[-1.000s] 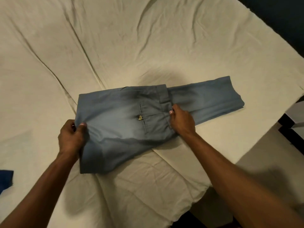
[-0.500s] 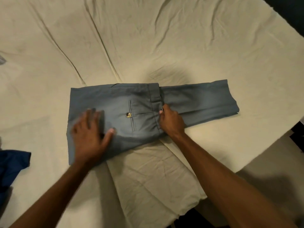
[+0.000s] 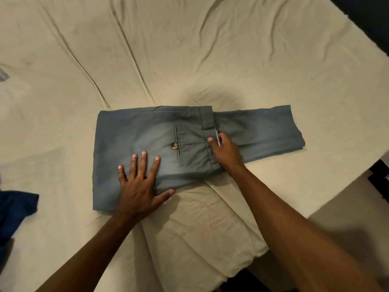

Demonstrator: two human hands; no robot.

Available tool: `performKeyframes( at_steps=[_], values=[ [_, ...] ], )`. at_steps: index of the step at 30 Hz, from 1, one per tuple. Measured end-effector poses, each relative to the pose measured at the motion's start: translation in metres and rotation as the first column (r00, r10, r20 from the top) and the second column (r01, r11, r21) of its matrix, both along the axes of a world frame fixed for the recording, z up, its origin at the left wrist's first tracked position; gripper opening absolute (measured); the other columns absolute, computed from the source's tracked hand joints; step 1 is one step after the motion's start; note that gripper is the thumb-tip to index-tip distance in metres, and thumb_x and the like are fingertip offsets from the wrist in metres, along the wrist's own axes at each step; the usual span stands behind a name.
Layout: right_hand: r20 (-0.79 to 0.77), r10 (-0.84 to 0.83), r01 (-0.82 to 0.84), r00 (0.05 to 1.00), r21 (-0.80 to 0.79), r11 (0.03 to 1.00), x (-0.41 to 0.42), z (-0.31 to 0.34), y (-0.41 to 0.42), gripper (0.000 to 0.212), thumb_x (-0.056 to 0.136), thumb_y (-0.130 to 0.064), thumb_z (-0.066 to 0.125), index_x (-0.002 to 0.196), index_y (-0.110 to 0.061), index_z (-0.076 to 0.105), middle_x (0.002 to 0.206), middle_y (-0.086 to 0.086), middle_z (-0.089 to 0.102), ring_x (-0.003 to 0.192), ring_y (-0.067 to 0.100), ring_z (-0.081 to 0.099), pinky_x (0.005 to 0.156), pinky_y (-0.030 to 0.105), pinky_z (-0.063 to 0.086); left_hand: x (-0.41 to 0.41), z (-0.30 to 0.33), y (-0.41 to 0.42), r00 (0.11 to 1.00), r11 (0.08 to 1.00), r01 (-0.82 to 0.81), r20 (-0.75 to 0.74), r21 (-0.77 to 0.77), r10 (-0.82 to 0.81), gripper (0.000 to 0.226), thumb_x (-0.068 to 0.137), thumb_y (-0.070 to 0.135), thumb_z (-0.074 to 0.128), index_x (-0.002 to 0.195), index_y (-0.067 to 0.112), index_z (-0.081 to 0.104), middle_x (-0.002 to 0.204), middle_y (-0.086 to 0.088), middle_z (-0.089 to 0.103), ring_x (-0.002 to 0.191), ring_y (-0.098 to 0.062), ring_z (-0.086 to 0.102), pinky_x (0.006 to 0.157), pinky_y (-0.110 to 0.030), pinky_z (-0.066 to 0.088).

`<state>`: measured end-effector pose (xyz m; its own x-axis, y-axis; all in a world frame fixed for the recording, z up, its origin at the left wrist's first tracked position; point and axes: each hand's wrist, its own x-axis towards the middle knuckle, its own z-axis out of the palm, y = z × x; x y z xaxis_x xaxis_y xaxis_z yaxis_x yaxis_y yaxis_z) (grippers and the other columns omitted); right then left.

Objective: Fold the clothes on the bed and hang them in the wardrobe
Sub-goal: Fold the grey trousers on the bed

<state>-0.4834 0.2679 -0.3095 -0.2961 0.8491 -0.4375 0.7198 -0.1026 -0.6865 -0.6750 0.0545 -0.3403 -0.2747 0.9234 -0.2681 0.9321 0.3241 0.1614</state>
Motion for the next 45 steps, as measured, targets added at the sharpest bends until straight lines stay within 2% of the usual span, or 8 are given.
performKeyframes(
  at_steps=[5,9,11,17,25,28,36,45],
  values=[
    [0.017,0.034,-0.035,0.999,0.071,0.997,0.007,-0.002,0.006,0.016,0.101,-0.029,0.054,0.095,-0.014,0.052,0.089,0.005,0.059,0.084,0.021,0.056,0.072,0.031,0.042,-0.030,0.001,-0.003,0.977,0.978,-0.208,0.053,0.020,0.207,0.082,0.087,0.082,0.008,0.158,0.041,0.001,0.167,-0.002,-0.010,0.153,-0.026,-0.016,0.119,-0.058,-0.011],
    [0.094,0.047,-0.059,0.994,0.133,0.989,0.003,-0.006,0.000,0.017,0.102,-0.028,0.051,0.099,-0.012,0.052,0.091,0.005,0.057,0.083,0.020,0.054,0.071,0.030,0.038,-0.050,0.002,0.005,0.911,0.910,-0.413,-0.001,0.027,0.413,0.084,0.088,0.081,0.006,0.159,0.036,0.000,0.167,-0.008,-0.013,0.153,-0.029,-0.015,0.118,-0.063,-0.008],
    [0.112,0.047,-0.062,0.993,0.138,0.988,0.002,-0.008,-0.001,0.020,0.102,-0.029,0.051,0.104,-0.009,0.053,0.094,0.009,0.060,0.086,0.023,0.056,0.072,0.033,0.042,-0.046,0.008,0.018,0.933,0.931,-0.357,-0.023,0.070,0.360,0.084,0.090,0.079,0.011,0.159,0.033,-0.004,0.166,-0.008,-0.017,0.152,-0.028,-0.019,0.119,-0.061,-0.009],
    [0.098,0.097,-0.110,0.990,0.139,0.984,0.003,-0.010,0.003,0.014,0.103,-0.027,0.050,0.098,-0.014,0.047,0.090,0.005,0.056,0.083,0.023,0.055,0.071,0.030,0.039,-0.017,0.003,0.085,0.985,0.973,0.173,-0.026,0.151,-0.171,0.076,0.097,0.070,0.011,0.160,0.030,0.001,0.168,-0.004,-0.009,0.154,-0.026,-0.012,0.121,-0.060,0.003],
    [-0.030,0.040,-0.038,0.999,0.079,0.996,0.008,-0.017,0.004,0.019,0.102,-0.028,0.051,0.103,-0.009,0.055,0.096,0.010,0.062,0.088,0.026,0.059,0.074,0.031,0.044,-0.098,-0.007,0.096,0.980,0.978,-0.186,-0.052,0.095,0.192,0.076,0.095,0.072,0.003,0.158,0.033,-0.009,0.167,-0.002,-0.014,0.153,-0.024,-0.016,0.119,-0.059,-0.011],
    [-0.125,0.003,0.000,0.992,0.025,1.000,0.012,-0.016,0.006,0.020,0.101,-0.026,0.053,0.107,-0.007,0.058,0.103,0.013,0.066,0.095,0.030,0.062,0.086,0.044,0.053,-0.103,0.002,0.083,0.957,0.952,-0.272,-0.064,0.140,0.283,0.075,0.097,0.070,0.009,0.159,0.030,-0.007,0.167,-0.005,-0.013,0.153,-0.026,-0.015,0.118,-0.063,-0.008],
    [-0.192,-0.077,0.076,0.978,-0.016,0.997,0.044,0.003,0.026,0.013,0.101,-0.024,0.053,0.102,-0.012,0.056,0.106,0.015,0.063,0.094,0.023,0.058,0.086,0.035,0.048,-0.058,0.016,0.068,0.990,0.983,0.080,-0.130,0.167,-0.058,0.080,0.095,0.067,0.019,0.160,0.024,0.002,0.167,-0.008,-0.010,0.154,-0.028,-0.007,0.120,-0.061,-0.002],
    [0.096,-0.059,0.042,0.994,0.167,0.985,0.101,-0.004,0.056,0.025,0.101,-0.028,0.052,0.100,-0.004,0.057,0.092,0.012,0.064,0.085,0.027,0.058,0.077,0.034,0.044,-0.062,-0.003,0.056,0.995,0.993,-0.099,-0.028,0.059,0.101,0.076,0.094,0.072,0.010,0.158,0.036,-0.006,0.166,0.004,-0.017,0.151,-0.016,-0.022,0.119,-0.052,-0.017]
  ],
)
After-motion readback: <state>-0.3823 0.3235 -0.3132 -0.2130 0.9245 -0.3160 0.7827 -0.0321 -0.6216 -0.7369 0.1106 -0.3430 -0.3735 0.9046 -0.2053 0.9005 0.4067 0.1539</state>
